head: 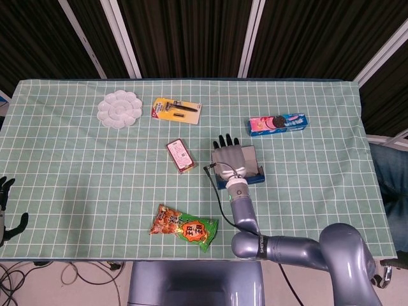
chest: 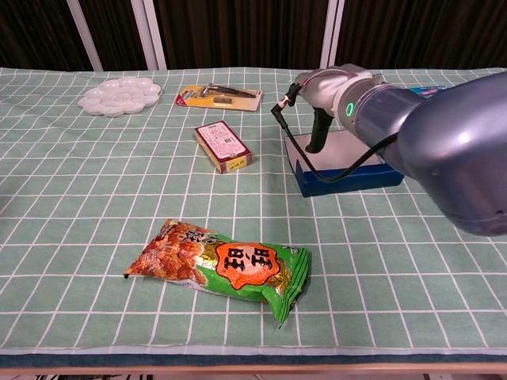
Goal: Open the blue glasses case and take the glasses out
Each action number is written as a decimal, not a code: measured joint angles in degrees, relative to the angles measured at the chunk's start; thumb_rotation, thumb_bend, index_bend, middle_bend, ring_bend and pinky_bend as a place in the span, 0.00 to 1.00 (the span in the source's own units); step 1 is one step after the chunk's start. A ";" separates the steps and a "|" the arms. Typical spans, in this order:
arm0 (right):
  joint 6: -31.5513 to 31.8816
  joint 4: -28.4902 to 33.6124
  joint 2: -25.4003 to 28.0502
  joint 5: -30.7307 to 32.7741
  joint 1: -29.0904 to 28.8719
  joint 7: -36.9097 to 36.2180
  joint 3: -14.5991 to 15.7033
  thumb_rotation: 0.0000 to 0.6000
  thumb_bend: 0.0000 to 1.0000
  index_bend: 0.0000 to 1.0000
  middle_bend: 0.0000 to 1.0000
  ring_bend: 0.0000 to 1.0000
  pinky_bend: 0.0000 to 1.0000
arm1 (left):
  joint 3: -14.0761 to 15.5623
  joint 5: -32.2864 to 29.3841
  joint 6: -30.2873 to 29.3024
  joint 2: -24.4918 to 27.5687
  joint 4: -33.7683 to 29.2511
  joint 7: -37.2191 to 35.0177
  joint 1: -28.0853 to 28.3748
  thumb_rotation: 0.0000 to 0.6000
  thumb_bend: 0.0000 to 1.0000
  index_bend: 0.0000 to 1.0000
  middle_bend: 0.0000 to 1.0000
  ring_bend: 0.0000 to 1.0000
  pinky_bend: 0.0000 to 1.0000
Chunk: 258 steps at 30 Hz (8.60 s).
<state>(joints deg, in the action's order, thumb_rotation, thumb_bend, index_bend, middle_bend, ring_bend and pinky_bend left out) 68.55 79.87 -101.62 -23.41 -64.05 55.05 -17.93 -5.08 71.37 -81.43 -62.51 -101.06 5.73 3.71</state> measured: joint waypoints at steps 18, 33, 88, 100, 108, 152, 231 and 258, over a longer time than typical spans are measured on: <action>2.28 16.73 13.45 4.11 6.44 2.83 4.13 1.00 0.40 0.09 0.04 0.02 0.17 | 0.10 0.00 -0.06 -0.08 -0.15 0.43 -0.08 1.00 0.39 0.07 0.00 0.00 0.00; 9.71 21.29 15.72 3.38 9.06 6.02 7.71 1.00 0.43 0.03 0.47 0.23 0.17 | 0.11 0.06 0.12 -0.03 -0.13 0.21 -0.02 1.00 0.39 0.07 0.00 0.00 0.00; -2.18 31.69 25.55 22.70 4.35 11.53 12.70 1.00 0.49 0.02 0.52 0.27 0.17 | -0.07 -0.71 0.33 -0.02 -0.22 0.43 0.01 1.00 0.39 0.07 0.00 0.00 0.00; -3.83 28.14 24.52 21.13 4.55 6.91 12.87 1.00 0.51 0.02 0.53 0.28 0.17 | -0.14 -0.84 0.27 -0.01 -0.27 0.40 -0.02 1.00 0.39 0.07 0.00 0.00 0.00; -6.68 26.48 25.09 22.75 4.29 4.28 12.56 1.00 0.54 0.01 0.53 0.28 0.17 | -0.15 -0.91 0.30 -0.01 -0.32 0.43 -0.02 1.00 0.39 0.07 0.00 0.00 0.00; -11.27 16.18 21.46 20.85 3.99 -5.87 12.02 1.00 0.65 0.01 0.54 0.28 0.17 | -0.22 -1.35 0.40 0.09 -0.46 0.43 -0.05 1.00 0.39 0.07 0.00 0.00 0.00; -20.36 -13.84 4.48 9.80 -6.48 -3.43 4.79 1.00 0.35 0.02 0.42 0.21 0.17 | -0.19 -1.93 1.16 0.63 -0.52 -0.14 0.03 1.00 0.39 0.07 0.00 0.00 0.00; -0.55 16.50 16.42 -2.73 5.16 -8.98 8.77 1.00 0.22 0.08 0.06 0.02 0.17 | -0.18 -1.76 0.56 0.24 -0.64 0.53 -0.07 1.00 0.39 0.07 0.00 0.00 0.00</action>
<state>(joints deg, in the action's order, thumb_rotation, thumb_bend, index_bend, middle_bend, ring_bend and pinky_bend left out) 68.00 96.38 -85.21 -26.14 -58.88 46.07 -9.16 -5.26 69.61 -80.87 -62.28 -101.70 6.26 3.64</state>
